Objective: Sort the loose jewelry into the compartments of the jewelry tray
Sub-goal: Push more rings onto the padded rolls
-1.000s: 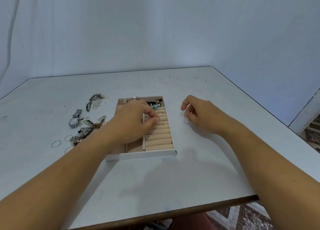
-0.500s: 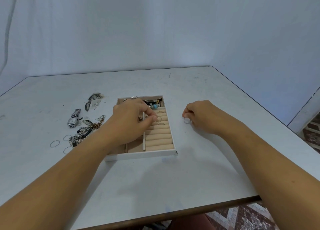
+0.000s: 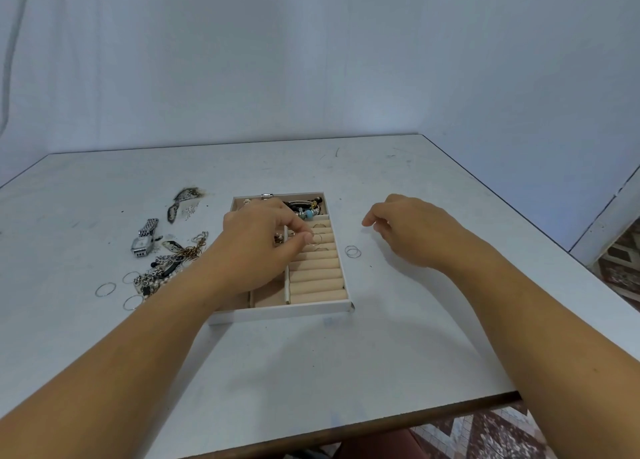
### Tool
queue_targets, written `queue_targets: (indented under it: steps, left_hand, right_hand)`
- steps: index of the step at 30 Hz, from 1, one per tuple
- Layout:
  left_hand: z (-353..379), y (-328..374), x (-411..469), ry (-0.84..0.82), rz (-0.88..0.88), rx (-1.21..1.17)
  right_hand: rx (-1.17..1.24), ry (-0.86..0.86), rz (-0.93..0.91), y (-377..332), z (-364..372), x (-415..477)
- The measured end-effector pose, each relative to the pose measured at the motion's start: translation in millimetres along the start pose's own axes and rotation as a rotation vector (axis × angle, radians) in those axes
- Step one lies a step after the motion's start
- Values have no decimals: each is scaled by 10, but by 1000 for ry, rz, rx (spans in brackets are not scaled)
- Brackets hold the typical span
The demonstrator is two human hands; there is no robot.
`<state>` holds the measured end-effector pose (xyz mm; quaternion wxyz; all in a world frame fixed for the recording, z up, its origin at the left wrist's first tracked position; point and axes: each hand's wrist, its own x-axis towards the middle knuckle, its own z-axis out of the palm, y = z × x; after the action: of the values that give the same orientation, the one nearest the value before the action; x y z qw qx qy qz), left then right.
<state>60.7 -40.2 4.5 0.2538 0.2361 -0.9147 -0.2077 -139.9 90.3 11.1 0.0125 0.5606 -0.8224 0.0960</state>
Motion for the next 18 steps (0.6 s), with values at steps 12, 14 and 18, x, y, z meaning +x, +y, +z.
queue_targets:
  steps: [12,14,18]
  left_hand:
    - [8,0,-15,2,-25,-4]
    - [11,4,-11,1,-25,-2]
    - [15,9,-8,2,-33,2]
  right_hand:
    - [319,-262,106,-137,17,107]
    - [310,-318,126,-137,-7,122]
    - [309,-321,153,-164,-6,121]
